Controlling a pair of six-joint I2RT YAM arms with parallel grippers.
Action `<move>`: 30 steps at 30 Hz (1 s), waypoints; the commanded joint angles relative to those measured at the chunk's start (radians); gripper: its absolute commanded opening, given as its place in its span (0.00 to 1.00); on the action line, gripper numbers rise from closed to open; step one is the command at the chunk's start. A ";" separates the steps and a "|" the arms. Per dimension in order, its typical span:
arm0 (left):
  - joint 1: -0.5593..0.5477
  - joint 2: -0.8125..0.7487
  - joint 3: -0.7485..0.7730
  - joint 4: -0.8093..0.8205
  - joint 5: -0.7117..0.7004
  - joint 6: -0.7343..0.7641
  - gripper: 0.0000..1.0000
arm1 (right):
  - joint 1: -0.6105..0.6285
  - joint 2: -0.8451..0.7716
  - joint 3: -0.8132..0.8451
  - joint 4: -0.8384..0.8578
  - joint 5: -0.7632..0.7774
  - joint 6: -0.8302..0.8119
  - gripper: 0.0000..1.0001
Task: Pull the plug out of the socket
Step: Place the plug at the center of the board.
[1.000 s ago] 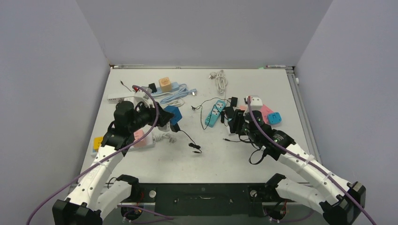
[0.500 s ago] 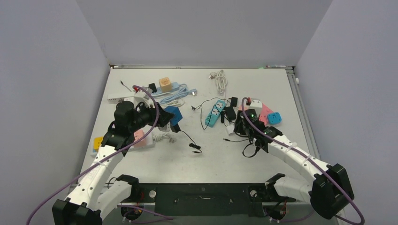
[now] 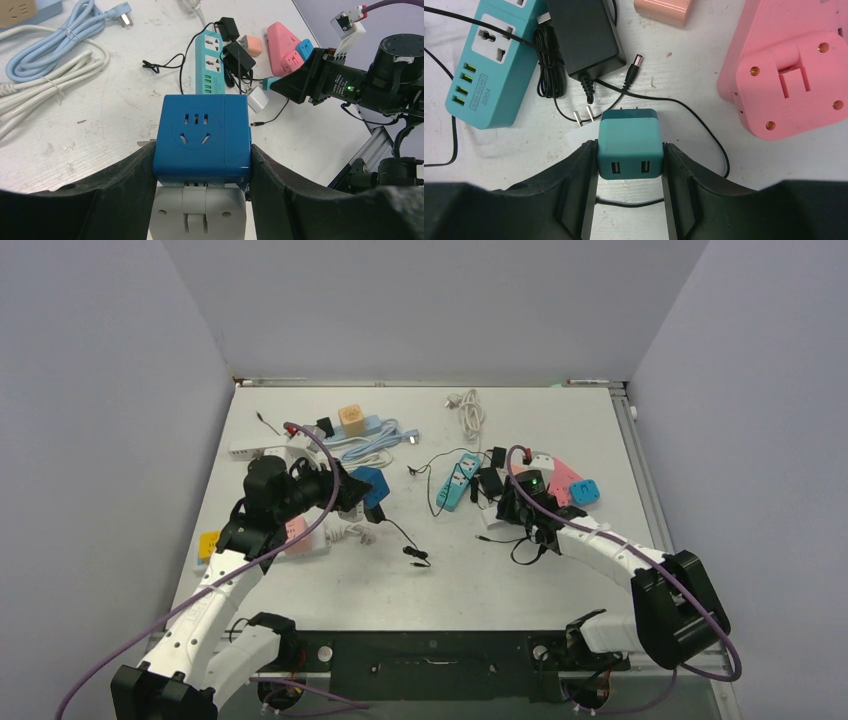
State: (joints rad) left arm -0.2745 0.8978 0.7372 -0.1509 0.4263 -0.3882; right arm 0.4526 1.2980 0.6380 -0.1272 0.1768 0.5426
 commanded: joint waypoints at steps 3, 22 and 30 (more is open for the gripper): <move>-0.008 -0.010 0.062 0.061 0.021 -0.009 0.00 | -0.009 0.020 -0.031 0.119 0.031 0.022 0.06; -0.010 -0.002 0.063 0.063 0.023 -0.011 0.00 | 0.042 0.145 -0.009 0.219 -0.003 0.062 0.18; -0.009 0.000 0.064 0.064 0.028 -0.011 0.00 | 0.057 0.145 -0.004 0.205 0.032 0.058 0.42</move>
State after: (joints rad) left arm -0.2810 0.9020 0.7376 -0.1505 0.4274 -0.3882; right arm 0.4992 1.4342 0.6117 0.0811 0.1875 0.5922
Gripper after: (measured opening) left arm 0.562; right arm 0.442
